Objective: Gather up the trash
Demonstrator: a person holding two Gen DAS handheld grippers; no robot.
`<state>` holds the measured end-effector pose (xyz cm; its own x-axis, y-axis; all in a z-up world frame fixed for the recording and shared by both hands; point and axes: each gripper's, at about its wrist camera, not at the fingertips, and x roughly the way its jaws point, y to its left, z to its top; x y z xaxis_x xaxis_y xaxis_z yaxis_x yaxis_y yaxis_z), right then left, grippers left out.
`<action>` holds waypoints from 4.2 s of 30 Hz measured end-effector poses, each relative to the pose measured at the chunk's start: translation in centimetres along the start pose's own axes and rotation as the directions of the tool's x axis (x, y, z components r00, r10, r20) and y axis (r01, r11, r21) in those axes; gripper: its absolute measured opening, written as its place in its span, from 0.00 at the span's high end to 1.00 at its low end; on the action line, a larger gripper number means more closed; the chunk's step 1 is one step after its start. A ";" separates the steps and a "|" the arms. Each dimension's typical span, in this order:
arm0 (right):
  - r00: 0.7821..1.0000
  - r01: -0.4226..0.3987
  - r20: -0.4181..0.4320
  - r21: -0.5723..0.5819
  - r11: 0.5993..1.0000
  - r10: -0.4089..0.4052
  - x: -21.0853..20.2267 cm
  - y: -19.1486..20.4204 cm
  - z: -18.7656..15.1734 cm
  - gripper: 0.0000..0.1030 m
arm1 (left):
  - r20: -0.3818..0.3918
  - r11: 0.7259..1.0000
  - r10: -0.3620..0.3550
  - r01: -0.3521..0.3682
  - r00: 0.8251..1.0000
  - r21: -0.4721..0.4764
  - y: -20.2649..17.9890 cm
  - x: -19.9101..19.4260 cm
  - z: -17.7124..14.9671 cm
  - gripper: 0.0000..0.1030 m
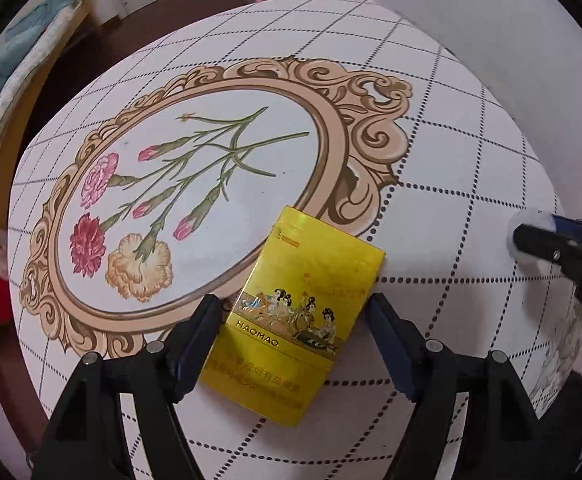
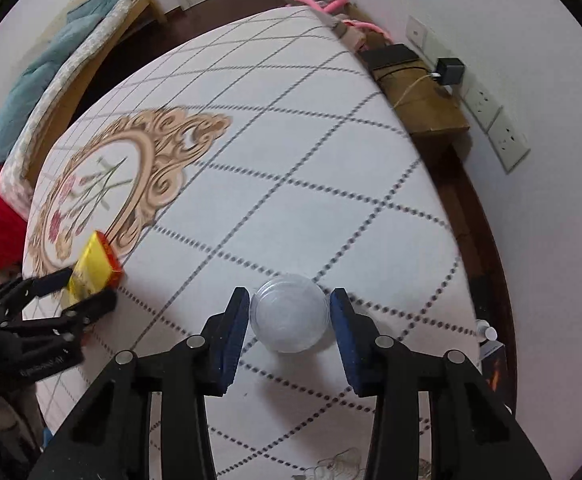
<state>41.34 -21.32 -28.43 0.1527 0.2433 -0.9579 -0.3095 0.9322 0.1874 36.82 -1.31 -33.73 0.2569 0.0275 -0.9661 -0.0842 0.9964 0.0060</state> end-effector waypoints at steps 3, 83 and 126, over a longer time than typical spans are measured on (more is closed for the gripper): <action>1.000 0.018 -0.003 -0.043 0.999 -0.018 0.1 1.1 -0.5 0.58 | 0.013 1.000 -0.007 0.007 1.000 0.005 -0.4 -0.2 -0.8 0.37; 0.936 -0.309 -0.336 -0.632 0.710 0.109 15.3 60.7 -19.3 0.00 | -0.107 0.422 0.228 -0.198 0.968 -0.885 44.1 -13.9 -44.1 0.02; 0.814 -0.577 -0.404 -0.638 0.510 0.417 -23.6 53.2 -21.0 0.00 | 0.239 0.516 0.276 0.066 0.931 -0.854 28.2 -43.0 -45.2 0.02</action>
<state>1.56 16.90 -0.47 -0.3837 0.4785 -0.7899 -0.8447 0.1637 0.5095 -20.14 22.00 -3.72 0.4457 0.3198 -0.8361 -0.8488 0.4477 -0.2812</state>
